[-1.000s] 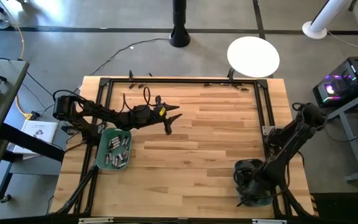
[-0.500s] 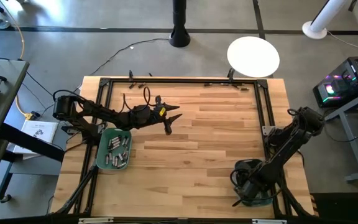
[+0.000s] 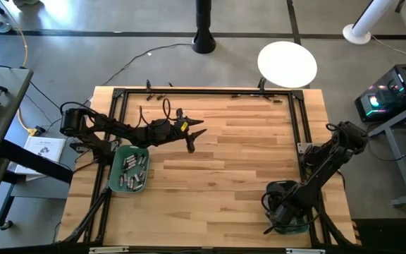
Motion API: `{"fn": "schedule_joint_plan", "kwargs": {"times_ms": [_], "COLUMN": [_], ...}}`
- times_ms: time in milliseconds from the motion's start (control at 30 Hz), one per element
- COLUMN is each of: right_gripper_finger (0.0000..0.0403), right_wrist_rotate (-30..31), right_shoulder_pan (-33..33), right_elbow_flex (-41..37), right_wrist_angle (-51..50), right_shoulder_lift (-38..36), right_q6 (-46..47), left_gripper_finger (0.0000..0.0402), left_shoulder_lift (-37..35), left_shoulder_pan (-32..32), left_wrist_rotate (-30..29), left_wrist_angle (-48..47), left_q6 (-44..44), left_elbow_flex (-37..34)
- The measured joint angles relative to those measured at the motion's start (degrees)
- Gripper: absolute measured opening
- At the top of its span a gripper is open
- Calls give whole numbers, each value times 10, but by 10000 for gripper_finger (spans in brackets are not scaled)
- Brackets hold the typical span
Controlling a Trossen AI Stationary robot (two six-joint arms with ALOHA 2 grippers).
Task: Sort batteries
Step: Put the black battery into the blue bin
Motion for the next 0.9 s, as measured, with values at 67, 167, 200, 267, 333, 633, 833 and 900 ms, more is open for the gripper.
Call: {"fn": "schedule_joint_plan", "kwargs": {"times_ms": [67,167,200,267,333,633,833,900], "right_gripper_finger": [91,102,107,118,131,203,251,256], "right_wrist_rotate": [-2,-16,-16,-13,3,174,380,388], "right_shoulder_pan": [0,0,0,0,0,0,-22,-51], "right_elbow_flex": [0,0,2,15,35,150,145,122], "right_wrist_angle": [0,-15,-27,-61,-103,-253,-249,-237], "right_shoulder_lift": [-1,-14,-21,-40,-63,-171,-249,-279], "right_q6": [-9,-10,-10,-10,-10,-16,-141,-193], "left_gripper_finger": [167,167,167,167,167,167,167,167], "left_shoulder_lift": [0,0,0,0,0,0,0,0], "left_shoulder_pan": [0,0,0,0,0,0,6,9], "left_wrist_rotate": [0,0,0,0,0,0,0,0], "left_wrist_angle": [0,0,0,0,0,0,0,0], "left_q6": [0,0,0,0,0,-3,-19,-19], "left_elbow_flex": [0,0,0,0,0,0,0,0]}}
